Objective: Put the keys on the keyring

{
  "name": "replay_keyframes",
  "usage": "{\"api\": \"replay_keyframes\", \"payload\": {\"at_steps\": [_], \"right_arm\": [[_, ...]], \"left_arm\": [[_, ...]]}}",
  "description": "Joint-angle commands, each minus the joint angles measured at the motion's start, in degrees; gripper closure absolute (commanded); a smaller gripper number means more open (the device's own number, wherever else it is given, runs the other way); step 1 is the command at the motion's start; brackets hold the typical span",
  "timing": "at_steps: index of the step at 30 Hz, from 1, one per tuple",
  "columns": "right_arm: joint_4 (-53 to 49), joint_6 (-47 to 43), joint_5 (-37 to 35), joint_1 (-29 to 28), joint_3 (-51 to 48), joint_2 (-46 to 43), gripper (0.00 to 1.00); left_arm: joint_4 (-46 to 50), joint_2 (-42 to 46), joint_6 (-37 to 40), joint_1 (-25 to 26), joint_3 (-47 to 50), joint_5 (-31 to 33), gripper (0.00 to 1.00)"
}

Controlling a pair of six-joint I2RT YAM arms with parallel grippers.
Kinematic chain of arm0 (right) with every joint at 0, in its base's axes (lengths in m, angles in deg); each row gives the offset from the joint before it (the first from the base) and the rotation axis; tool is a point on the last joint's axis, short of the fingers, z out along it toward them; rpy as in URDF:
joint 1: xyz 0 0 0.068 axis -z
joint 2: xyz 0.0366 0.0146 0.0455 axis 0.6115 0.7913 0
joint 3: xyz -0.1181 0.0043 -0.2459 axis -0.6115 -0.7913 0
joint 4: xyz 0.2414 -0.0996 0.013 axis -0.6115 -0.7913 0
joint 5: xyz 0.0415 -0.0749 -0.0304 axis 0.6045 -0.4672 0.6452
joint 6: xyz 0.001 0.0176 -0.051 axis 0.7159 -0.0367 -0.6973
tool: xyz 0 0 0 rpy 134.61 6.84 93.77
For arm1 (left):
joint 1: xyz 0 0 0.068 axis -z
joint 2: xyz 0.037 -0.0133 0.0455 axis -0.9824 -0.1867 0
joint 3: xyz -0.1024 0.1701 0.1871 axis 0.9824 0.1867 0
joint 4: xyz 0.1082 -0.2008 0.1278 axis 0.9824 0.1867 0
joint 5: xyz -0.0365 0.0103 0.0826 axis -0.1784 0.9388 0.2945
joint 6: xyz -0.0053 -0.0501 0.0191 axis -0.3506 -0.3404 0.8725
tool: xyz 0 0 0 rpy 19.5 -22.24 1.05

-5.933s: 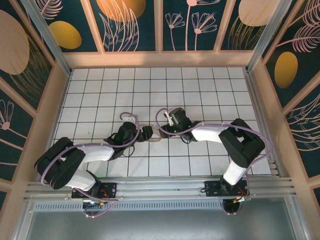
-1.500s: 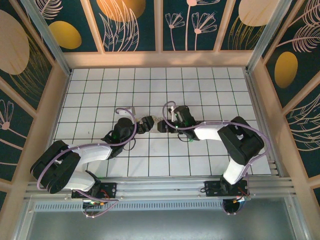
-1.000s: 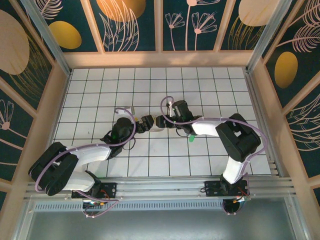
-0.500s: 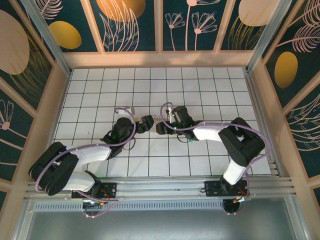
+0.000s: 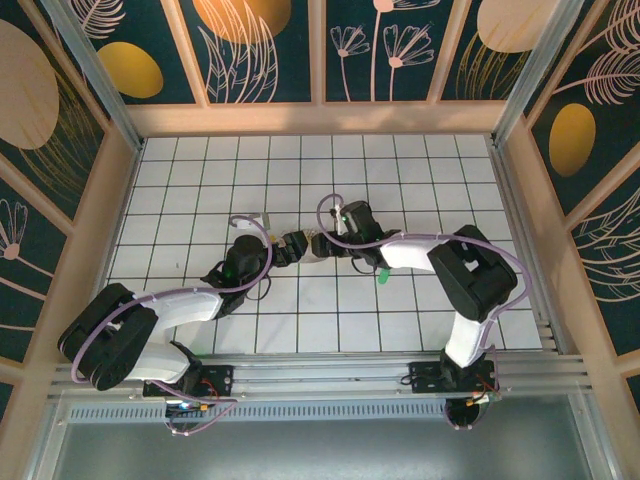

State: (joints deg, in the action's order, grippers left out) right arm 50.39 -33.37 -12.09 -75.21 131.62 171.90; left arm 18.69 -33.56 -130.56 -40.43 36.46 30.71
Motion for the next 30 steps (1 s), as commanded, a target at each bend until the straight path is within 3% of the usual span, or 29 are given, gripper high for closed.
{"api": "replay_keyframes", "payload": {"at_steps": [1,11,30], "right_arm": [[-1.80,-1.72,-1.00,1.27,2.79,1.91,0.27],[0.00,-1.12,-0.66,3.11,-2.08,-3.83,0.27],[4.53,0.89,3.70,3.31,-2.35,1.21,0.32]], "left_arm": [[-1.62,0.07,0.97,0.48,0.16,0.56,0.01],[-1.66,0.93,1.04,0.43,0.83,0.66,0.01],[-2.93,-0.49,0.48,0.44,0.49,-0.37,0.01]]}}
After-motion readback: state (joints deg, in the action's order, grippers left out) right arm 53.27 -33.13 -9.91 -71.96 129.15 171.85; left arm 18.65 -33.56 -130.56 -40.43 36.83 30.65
